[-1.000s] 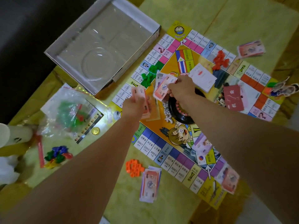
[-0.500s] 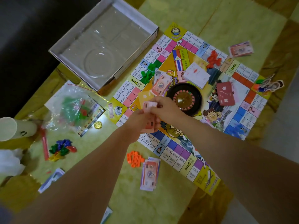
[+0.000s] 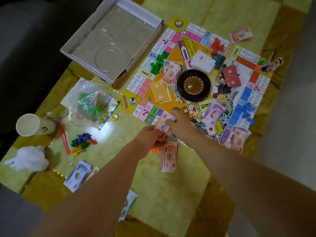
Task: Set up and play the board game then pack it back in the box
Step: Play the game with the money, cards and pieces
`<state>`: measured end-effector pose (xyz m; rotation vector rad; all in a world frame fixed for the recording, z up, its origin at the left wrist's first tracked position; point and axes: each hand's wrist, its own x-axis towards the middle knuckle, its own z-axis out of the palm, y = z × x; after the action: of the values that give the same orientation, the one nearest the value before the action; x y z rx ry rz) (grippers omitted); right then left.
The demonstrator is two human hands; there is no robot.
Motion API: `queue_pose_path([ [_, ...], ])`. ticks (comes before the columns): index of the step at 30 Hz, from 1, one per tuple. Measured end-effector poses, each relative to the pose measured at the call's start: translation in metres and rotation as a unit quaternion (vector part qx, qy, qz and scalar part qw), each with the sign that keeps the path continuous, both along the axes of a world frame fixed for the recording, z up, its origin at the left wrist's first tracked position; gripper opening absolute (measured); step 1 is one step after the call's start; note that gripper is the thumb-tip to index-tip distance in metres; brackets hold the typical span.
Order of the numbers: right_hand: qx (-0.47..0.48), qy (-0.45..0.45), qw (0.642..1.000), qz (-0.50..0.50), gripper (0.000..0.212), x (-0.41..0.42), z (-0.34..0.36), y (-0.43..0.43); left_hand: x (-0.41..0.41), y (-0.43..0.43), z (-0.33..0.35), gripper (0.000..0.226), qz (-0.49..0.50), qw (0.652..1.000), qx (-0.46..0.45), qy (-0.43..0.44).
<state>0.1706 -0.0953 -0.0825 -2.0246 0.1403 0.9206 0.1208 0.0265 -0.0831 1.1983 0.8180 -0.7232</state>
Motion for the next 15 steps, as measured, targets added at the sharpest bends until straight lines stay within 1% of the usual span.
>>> queue_pose_path([
  [4,0.019,0.035,0.999,-0.034,0.033,-0.031,0.004,-0.002,-0.026,-0.002,0.006,0.023,-0.054,0.997,0.045,-0.027],
  [8,0.003,0.014,0.996,-0.089,0.025,-0.061,0.008,-0.008,-0.055,-0.005,0.008,0.02,-0.105,0.99,0.081,-0.054],
  [10,-0.003,0.028,0.994,-0.105,0.023,-0.074,0.008,-0.008,-0.063,-0.007,0.01,0.016,-0.117,0.987,0.091,-0.067],
  [13,-0.019,0.066,0.994,-0.086,0.024,-0.099,0.006,-0.011,-0.082,-0.008,0.007,0.008,-0.142,0.984,0.097,-0.051],
  [15,0.003,0.08,0.99,-0.119,0.027,-0.112,0.004,-0.016,-0.092,-0.011,0.003,0.01,-0.155,0.982,0.102,-0.04],
])
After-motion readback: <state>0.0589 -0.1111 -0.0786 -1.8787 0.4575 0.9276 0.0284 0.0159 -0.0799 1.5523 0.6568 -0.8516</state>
